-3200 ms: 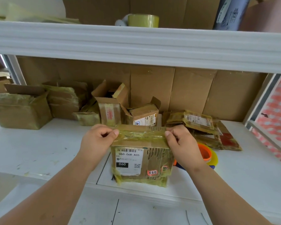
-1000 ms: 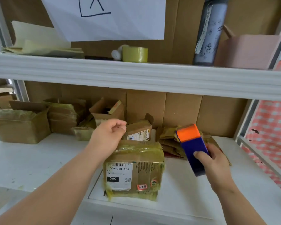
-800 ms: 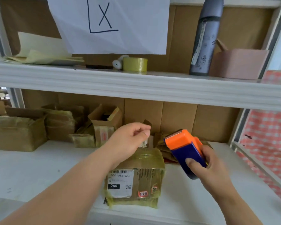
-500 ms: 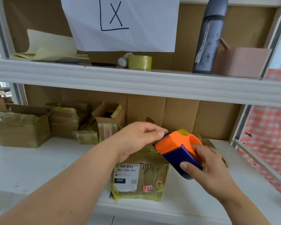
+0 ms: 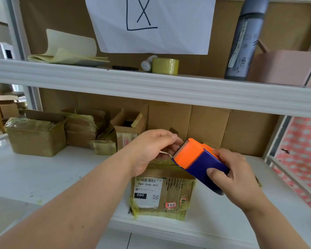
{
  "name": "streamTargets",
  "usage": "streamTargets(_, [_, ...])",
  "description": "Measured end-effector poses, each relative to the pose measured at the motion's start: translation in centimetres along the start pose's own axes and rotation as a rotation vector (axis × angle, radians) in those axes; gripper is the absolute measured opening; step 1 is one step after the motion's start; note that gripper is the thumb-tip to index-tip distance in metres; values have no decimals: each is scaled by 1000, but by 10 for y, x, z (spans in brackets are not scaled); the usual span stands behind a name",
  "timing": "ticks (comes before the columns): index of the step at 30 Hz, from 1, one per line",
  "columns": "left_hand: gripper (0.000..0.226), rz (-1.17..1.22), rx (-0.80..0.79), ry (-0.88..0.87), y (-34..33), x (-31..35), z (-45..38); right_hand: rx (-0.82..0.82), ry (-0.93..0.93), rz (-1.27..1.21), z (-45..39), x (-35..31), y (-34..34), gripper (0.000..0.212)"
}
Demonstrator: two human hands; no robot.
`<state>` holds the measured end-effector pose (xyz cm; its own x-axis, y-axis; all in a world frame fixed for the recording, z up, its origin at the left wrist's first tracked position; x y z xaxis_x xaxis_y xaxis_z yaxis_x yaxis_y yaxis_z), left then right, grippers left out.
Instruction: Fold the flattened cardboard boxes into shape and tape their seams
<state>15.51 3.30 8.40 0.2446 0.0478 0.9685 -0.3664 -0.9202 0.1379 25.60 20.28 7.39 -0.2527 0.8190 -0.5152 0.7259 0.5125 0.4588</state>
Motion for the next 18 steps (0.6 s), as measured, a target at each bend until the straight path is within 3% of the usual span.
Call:
streamTargets(3, [10,15,77,-23,8,4,-1,7,9,-26,-8,-7,-5,40])
streamTargets(6, [14,43,161,-22,19,2,-4,25,17,-14,-17,-17,-6,56])
streamTargets(10, [17,5,253,-43,33,1,-9,-58,-24,71,-26,-22,-14,58])
streamTargets(18, [17,-59,382,-138,49,12,-13,-129,73,81,-50,-33,-17,59])
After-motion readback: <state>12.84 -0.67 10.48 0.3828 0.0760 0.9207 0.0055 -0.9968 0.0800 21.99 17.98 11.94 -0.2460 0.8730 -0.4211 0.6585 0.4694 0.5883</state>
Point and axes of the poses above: each hand's wrist, its own z-axis away from the middle knuckle, its own y-axis out of the back of the hand, x = y × z, the point moved 9 cm from there along -z, towards the middle knuckle, and after that the axes turned 14 degrees about x, right-handed, at the moved point
